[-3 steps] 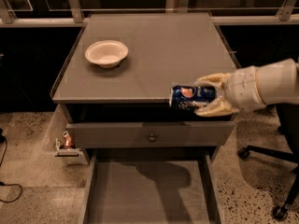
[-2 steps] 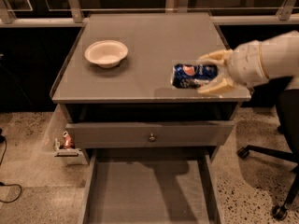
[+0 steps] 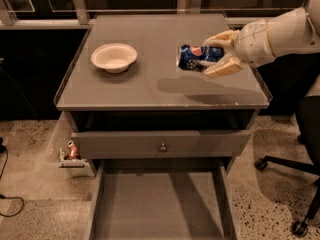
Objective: Pick pepsi can from middle drawer and place on counter
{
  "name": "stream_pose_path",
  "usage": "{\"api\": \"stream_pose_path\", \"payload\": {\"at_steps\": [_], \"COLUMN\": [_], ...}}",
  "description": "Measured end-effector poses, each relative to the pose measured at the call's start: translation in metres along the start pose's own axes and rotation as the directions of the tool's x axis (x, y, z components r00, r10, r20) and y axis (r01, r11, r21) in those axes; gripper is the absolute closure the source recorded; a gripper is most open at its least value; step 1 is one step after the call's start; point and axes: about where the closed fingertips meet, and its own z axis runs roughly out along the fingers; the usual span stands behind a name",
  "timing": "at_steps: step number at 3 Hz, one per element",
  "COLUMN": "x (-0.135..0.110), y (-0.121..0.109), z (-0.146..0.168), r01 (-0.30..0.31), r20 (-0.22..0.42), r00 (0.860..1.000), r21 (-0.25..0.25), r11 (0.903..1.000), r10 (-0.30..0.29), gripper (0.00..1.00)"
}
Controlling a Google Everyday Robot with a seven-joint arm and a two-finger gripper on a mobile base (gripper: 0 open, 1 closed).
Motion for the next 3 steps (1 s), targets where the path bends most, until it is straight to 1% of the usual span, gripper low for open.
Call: {"api": "stream_pose_path", "payload": {"at_steps": [1,2,3], "x": [0.011,0.026,0.041], "y": [-0.007,-0.009,-0.010], "z": [0.031,0.062,0.083], "r01": [-0.036,-0.081,-0.128], "r20": [0.012,0.004,-0.010], "r00": [0.999,0.997,0.992], "r21": [-0.025,-0.047,-0.059], "r11": [0.9990,0.9956,0.9901], "r10": [0.036,0.081,0.127], "gripper": [1.00,1.00,1.00]}}
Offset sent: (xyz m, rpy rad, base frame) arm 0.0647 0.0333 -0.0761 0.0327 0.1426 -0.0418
